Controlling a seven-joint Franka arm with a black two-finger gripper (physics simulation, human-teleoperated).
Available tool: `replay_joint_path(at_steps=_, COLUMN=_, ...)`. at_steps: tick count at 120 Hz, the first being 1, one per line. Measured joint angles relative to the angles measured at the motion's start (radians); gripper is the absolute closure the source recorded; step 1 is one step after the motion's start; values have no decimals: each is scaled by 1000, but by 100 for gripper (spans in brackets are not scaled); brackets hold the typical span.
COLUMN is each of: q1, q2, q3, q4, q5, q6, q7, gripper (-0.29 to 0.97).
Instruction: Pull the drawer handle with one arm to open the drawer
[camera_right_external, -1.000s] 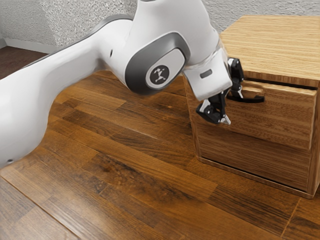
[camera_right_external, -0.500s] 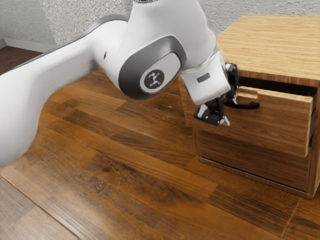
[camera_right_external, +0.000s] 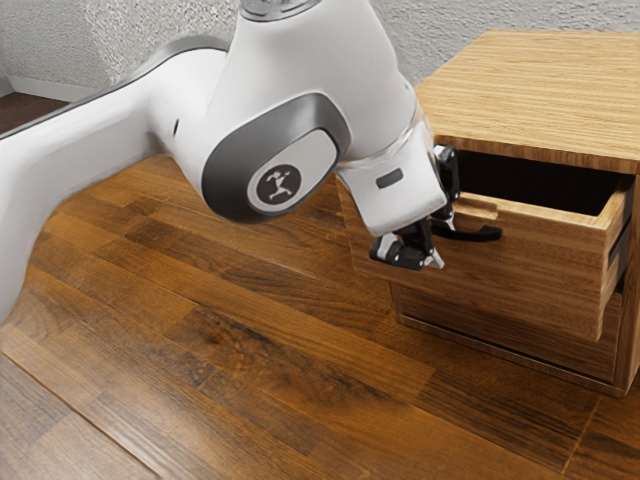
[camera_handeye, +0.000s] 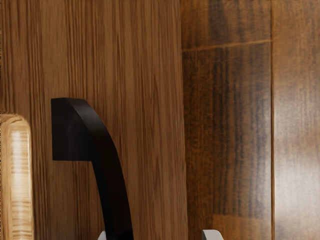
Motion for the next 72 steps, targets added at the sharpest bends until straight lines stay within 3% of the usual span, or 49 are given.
replay_joint_path(at_steps=72, q1=2, q2=-152, q3=-13, q4=-152, q5=-39, q6=8, q7=-51, gripper=55)
